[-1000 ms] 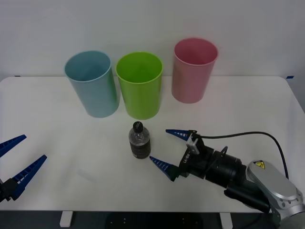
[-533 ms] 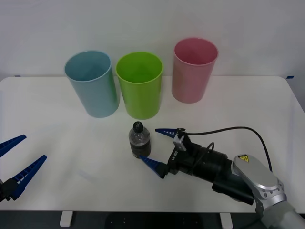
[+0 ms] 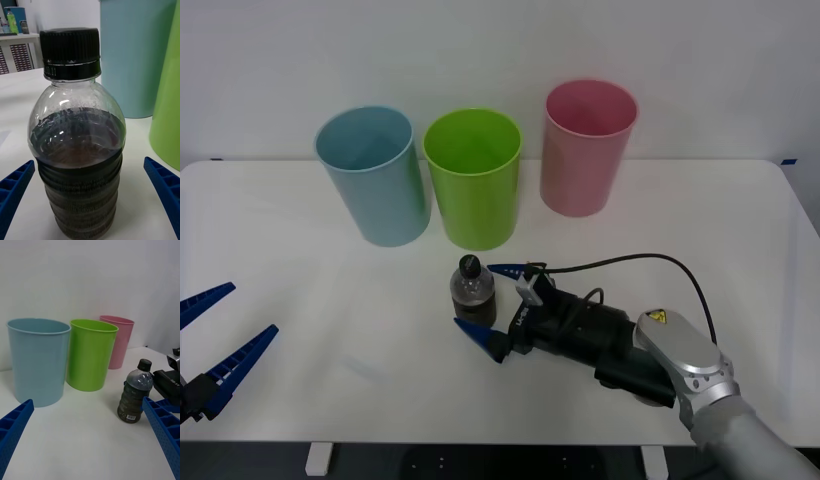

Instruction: Grasp the object on the table and drop it into the matching bin: aluminum can to the light blue bin, PET bottle to the pink bin.

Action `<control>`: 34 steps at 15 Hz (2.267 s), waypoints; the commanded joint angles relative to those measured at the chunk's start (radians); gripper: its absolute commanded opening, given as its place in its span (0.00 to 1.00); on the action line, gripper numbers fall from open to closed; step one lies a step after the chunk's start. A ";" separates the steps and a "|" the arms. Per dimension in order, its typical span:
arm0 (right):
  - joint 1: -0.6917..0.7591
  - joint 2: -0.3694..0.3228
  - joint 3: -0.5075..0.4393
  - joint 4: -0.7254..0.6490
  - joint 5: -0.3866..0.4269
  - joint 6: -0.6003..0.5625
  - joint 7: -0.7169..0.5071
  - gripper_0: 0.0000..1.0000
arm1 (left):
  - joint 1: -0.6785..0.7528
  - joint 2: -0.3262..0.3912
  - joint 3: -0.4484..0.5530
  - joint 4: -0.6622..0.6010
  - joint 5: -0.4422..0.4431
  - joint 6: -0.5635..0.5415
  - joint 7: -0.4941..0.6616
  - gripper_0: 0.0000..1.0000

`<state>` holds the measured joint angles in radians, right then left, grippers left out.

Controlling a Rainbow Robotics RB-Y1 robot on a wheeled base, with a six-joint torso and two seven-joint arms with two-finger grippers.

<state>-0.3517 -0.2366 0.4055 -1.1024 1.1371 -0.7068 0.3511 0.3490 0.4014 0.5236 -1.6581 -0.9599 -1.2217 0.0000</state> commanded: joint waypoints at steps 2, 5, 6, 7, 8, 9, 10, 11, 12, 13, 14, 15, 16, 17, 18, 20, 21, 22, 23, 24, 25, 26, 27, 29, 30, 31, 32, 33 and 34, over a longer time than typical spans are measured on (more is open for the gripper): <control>-0.035 0.025 0.007 0.047 0.001 0.010 0.017 1.00 | 0.000 0.000 0.000 0.000 0.000 0.000 0.000 1.00; -0.038 0.033 0.010 0.047 0.001 0.023 0.019 1.00 | 0.000 0.000 0.000 0.000 0.000 0.000 0.000 1.00; -0.039 0.033 0.013 0.047 0.001 0.029 0.020 1.00 | 0.000 0.000 0.000 0.000 0.000 0.000 0.000 1.00; -0.039 0.033 0.013 0.047 0.001 0.032 0.020 1.00 | 0.000 0.000 0.000 0.000 0.000 0.000 0.000 1.00; -0.039 0.033 0.013 0.047 0.001 0.032 0.022 1.00 | 0.000 0.000 0.000 0.000 0.000 0.000 0.000 1.00; -0.039 0.033 0.016 0.047 0.001 0.035 0.023 1.00 | 0.000 0.000 0.000 0.000 0.000 0.000 0.000 1.00; -0.039 0.033 0.018 0.047 0.000 0.036 0.026 0.80 | 0.000 0.000 0.000 0.000 0.000 0.000 0.000 1.00; -0.039 0.033 0.018 0.047 0.001 0.038 0.028 0.05 | 0.000 0.000 0.000 0.000 0.000 0.000 0.000 1.00; -0.039 0.033 0.019 0.047 0.001 0.040 0.029 0.00 | 0.000 0.000 0.000 0.000 0.000 0.000 0.000 1.00; -0.039 0.033 0.019 0.047 0.000 0.040 0.032 0.00 | 0.000 0.000 0.000 0.000 0.000 0.000 0.000 1.00; -0.039 0.034 0.019 0.047 0.001 0.041 0.032 0.00 | 0.000 0.000 0.000 0.000 0.000 0.000 0.000 1.00; -0.039 0.034 0.022 0.047 0.001 0.044 0.032 0.00 | 0.000 0.000 0.000 0.000 0.000 0.000 0.000 1.00; -0.039 0.036 0.022 0.047 0.001 0.044 0.032 0.00 | 0.000 0.000 0.000 0.000 0.000 0.000 0.000 1.00; -0.039 0.034 0.024 0.047 0.001 0.044 0.032 0.00 | 0.000 0.000 0.000 0.000 0.000 0.000 0.000 1.00; -0.039 0.036 0.024 0.047 0.001 0.044 0.032 0.00 | 0.000 0.000 0.000 0.000 0.000 0.000 0.000 1.00; -0.039 0.036 0.024 0.047 0.000 0.043 0.032 0.00 | 0.000 0.000 0.000 0.000 0.000 0.000 0.000 1.00; -0.039 0.034 0.024 0.045 -0.005 0.040 0.031 0.00 | 0.000 0.000 0.000 0.000 0.000 0.000 0.000 1.00; -0.038 0.034 0.024 0.039 -0.008 0.041 0.028 0.00 | 0.000 0.000 0.000 0.000 0.000 0.000 0.000 1.00; -0.039 0.033 0.024 0.033 -0.014 0.043 0.025 0.00 | 0.000 0.000 0.000 0.000 0.000 0.000 0.000 1.00; -0.036 0.029 0.024 0.019 -0.019 0.047 0.019 0.00 | 0.000 0.000 0.000 0.000 0.000 0.000 0.000 1.00; -0.032 0.022 0.024 0.006 -0.028 0.053 0.013 0.00 | 0.000 0.000 0.000 0.000 0.000 0.000 0.000 1.00; -0.027 0.013 0.024 -0.011 -0.036 0.058 0.006 0.00 | 0.000 0.000 0.000 0.000 0.000 0.000 0.000 1.00; -0.016 0.000 0.022 -0.033 -0.040 0.064 0.000 0.00 | 0.000 0.000 0.000 0.000 0.000 0.000 0.000 1.00; 0.028 -0.043 0.022 -0.126 -0.040 0.095 -0.034 0.00 | 0.000 0.000 0.000 0.000 0.000 0.000 0.000 1.00; 0.048 -0.063 0.022 -0.163 -0.040 0.098 -0.072 0.00 | 0.000 0.000 0.000 0.000 0.000 0.000 0.000 1.00; 0.069 -0.087 0.022 -0.208 -0.040 0.104 -0.103 0.00 | 0.000 0.000 0.000 0.000 0.000 0.000 0.000 1.00; 0.089 -0.112 0.018 -0.249 -0.040 0.110 -0.132 0.00 | 0.000 0.000 0.000 0.000 0.000 0.000 0.000 1.00; 0.106 -0.132 0.010 -0.283 -0.040 0.113 -0.153 0.00 | 0.000 0.000 0.000 0.000 0.000 0.000 0.000 1.00; 0.128 -0.152 -0.004 -0.321 -0.040 0.113 -0.179 0.00 | 0.000 0.000 0.000 0.000 0.000 0.000 0.000 1.00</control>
<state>-0.2397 -0.3723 0.4120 -1.3942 1.0969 -0.5942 0.1916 0.3491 0.4014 0.5236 -1.6581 -0.9599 -1.2217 0.0000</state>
